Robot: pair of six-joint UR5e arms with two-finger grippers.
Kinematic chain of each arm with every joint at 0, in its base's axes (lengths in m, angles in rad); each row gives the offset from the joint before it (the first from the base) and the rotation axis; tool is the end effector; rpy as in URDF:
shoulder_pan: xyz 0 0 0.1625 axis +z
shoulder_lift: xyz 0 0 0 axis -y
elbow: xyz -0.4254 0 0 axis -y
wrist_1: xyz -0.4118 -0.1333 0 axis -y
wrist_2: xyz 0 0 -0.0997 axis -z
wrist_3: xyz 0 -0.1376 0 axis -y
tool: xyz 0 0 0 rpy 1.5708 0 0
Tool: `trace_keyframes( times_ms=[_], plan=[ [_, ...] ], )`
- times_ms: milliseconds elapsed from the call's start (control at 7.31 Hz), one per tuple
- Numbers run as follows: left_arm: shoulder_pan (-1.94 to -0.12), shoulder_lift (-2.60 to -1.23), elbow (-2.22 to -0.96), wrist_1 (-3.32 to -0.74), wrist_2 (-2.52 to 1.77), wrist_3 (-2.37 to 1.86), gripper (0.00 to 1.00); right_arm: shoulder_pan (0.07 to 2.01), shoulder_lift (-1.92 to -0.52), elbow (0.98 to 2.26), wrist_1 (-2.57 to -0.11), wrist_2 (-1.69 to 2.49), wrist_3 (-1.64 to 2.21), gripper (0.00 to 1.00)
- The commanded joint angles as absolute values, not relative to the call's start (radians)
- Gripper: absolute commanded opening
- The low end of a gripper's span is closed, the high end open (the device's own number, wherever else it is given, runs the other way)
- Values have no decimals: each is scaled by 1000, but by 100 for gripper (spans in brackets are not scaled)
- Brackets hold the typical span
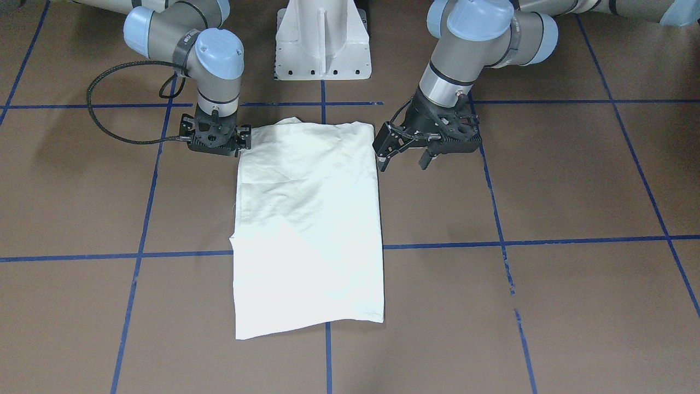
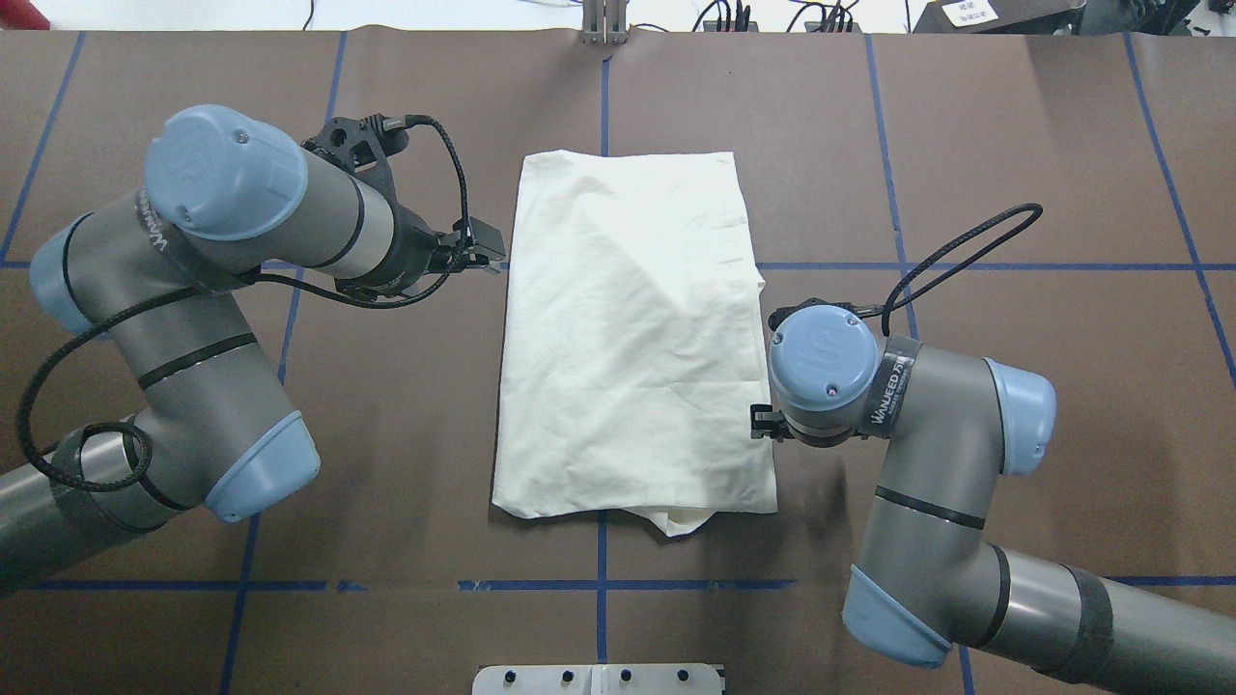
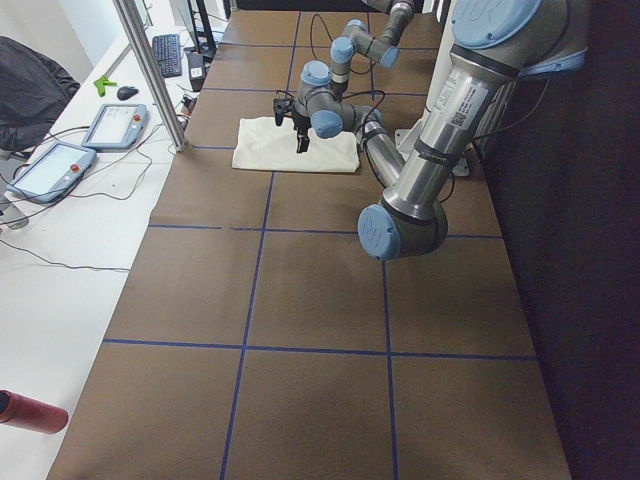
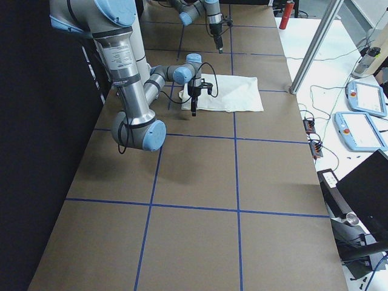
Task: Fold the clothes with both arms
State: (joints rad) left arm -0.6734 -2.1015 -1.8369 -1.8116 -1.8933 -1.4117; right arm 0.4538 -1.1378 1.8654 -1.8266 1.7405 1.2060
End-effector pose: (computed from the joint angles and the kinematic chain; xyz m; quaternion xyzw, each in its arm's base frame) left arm 0.4649 -0.4856 0.2154 0.0704 0.5040 -0.1410 0.8492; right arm -0.5238 -0.3779 0.3503 0.0171 -0.2464 0.0233 0.9687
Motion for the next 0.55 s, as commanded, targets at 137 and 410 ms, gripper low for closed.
trace_keyframes(
  times_ms=[137,410],
  plan=[
    [-632,-2077,-1835,-1824,-1898,-1527,100,476,-1091,1948,-1752,1765,1195,100],
    [-499,-2017,-1839,-1926,-1855,-1795,100,477,-1094,1980,-1646,1786,1210,100]
  ],
)
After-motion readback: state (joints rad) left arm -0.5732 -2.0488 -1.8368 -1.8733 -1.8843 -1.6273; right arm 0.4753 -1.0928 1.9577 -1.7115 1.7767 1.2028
